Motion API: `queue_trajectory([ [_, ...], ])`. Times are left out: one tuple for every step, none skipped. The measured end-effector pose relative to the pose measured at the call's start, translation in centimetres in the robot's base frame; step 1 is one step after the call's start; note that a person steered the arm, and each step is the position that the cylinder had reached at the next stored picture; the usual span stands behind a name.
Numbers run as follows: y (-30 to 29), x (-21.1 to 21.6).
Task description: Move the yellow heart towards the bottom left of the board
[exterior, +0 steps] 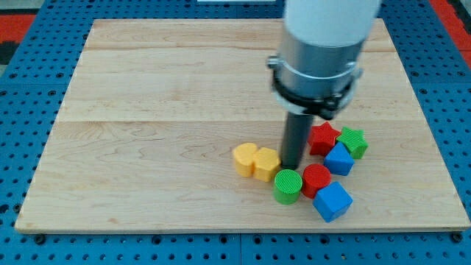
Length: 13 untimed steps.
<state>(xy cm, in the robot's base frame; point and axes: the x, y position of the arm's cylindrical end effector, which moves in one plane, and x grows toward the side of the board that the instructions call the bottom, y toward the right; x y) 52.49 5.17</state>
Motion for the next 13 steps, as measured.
queue_trajectory([
  [-7.2, -0.5],
  [-12.4, -1.0],
  [-12.0, -1.8],
  [-16.1, -3.6],
  [-24.5, -3.7],
  [-24.8, -4.5],
  [-22.5, -6.0],
  [-21.0, -7.1],
  [-20.1, -7.5],
  [-19.4, -7.5],
  [-16.8, -6.2],
  [-17.4, -3.9],
  [-21.1, -2.3],
])
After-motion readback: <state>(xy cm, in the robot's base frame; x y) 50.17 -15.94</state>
